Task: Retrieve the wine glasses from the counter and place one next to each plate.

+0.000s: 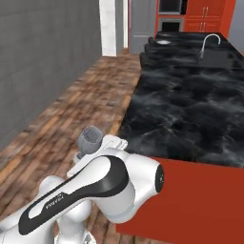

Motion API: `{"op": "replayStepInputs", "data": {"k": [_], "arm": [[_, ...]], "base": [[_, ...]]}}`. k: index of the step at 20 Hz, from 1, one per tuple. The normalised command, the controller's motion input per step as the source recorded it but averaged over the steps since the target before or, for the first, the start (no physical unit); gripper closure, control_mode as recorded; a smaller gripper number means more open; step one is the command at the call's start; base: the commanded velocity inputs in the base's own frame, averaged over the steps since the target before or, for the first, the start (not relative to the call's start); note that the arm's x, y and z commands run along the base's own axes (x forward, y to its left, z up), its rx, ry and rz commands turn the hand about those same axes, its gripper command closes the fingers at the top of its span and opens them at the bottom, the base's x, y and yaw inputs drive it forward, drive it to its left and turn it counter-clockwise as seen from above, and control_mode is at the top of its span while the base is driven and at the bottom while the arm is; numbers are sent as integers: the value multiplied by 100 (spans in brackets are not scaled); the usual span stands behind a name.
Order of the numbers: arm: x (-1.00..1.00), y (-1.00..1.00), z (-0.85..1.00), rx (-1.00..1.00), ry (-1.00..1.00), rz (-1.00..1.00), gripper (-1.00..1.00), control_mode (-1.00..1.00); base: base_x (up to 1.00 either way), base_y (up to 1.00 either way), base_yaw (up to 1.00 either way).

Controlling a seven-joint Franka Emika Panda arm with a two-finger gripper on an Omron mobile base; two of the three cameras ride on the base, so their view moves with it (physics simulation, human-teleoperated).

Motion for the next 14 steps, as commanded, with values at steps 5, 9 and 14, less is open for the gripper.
{"op": "replayStepInputs", "data": {"k": [5,9,14], "arm": [[0,0,0,0,0,0,100,100],[0,0,0,0,0,0,100,100],[0,0,0,0,0,0,100,100]], "base": [[26,100,-21],[18,100,-22],[42,100,-27]]}}
